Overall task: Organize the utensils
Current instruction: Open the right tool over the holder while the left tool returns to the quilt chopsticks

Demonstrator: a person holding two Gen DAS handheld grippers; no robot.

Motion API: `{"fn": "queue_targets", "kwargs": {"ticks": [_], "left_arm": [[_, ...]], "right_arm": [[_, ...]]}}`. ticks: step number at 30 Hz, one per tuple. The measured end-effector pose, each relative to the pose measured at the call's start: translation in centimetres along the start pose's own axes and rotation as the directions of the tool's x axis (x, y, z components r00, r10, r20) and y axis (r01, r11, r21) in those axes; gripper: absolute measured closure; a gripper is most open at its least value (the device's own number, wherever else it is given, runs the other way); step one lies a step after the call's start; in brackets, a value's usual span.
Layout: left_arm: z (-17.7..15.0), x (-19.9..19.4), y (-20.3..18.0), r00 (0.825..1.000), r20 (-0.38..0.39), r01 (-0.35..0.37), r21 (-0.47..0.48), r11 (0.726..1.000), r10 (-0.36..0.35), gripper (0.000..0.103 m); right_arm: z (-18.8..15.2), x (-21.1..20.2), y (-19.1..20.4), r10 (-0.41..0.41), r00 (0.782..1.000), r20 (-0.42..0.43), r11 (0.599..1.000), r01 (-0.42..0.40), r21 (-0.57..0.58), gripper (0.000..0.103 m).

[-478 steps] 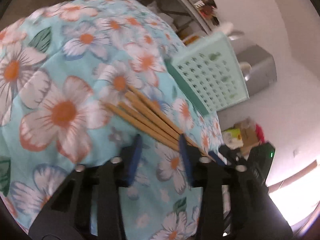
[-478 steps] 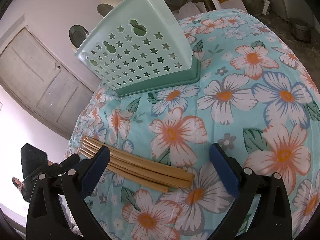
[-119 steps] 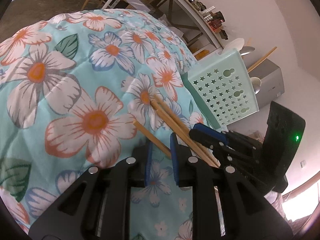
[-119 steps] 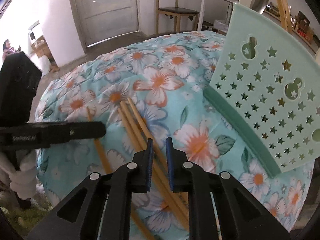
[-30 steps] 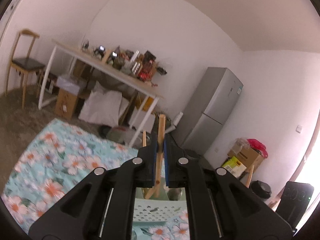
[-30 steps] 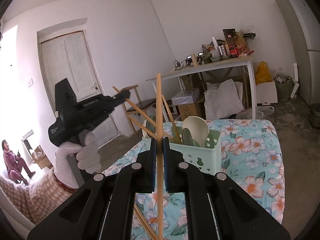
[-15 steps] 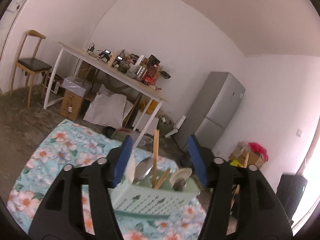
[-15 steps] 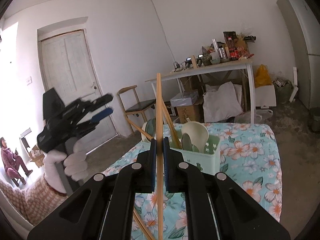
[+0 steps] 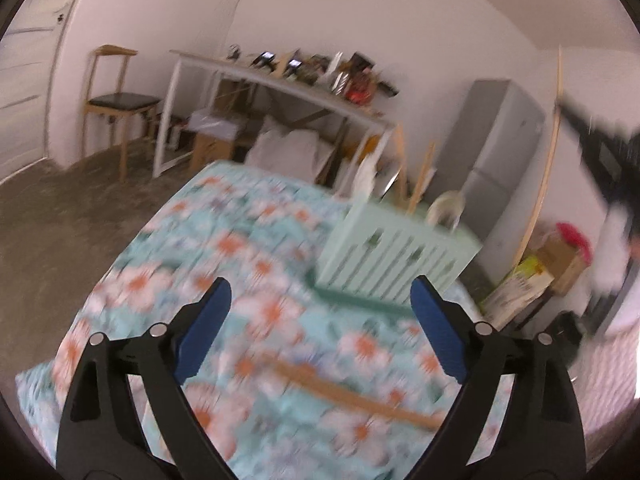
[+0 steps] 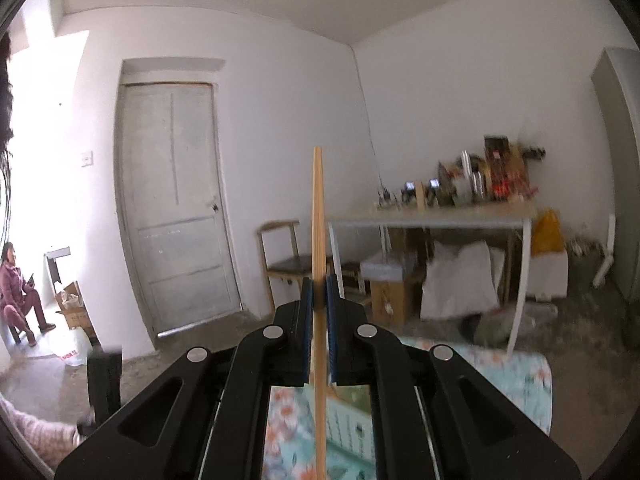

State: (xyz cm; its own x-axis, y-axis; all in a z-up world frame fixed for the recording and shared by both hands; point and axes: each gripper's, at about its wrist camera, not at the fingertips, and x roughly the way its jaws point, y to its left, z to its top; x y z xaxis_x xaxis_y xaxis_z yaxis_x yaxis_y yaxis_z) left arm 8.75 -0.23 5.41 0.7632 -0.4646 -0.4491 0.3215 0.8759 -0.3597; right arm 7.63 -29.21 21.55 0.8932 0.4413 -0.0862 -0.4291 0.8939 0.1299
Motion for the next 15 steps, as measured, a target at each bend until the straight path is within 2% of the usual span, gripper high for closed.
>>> {"fn": "queue_targets", "kwargs": {"ticks": [3, 8, 15], "left_arm": [[-2.0, 0.2, -0.1, 0.998, -0.041, -0.036, 0.037, 0.999, 0.037, 0.015], [-4.9, 0.2, -0.4, 0.994, -0.108, -0.022, 0.031, 0.999, 0.025, 0.015], [-5.6, 0.1, -1.1, 0.994, -0.103, -0.038, 0.065, 0.997, 0.045, 0.015]], "right_arm": [[1.2, 1.0, -0.1, 0.017, 0.999, 0.043, 1.000, -0.017, -0.002, 0.096], [1.9, 3.7, -0.5, 0.017, 0.997, 0.074, 1.000, -0.016, -0.013, 0.096], [-0.1, 8.6, -2.5, -0.044, 0.999, 0.007, 0.999, 0.044, -0.008, 0.096]]}}
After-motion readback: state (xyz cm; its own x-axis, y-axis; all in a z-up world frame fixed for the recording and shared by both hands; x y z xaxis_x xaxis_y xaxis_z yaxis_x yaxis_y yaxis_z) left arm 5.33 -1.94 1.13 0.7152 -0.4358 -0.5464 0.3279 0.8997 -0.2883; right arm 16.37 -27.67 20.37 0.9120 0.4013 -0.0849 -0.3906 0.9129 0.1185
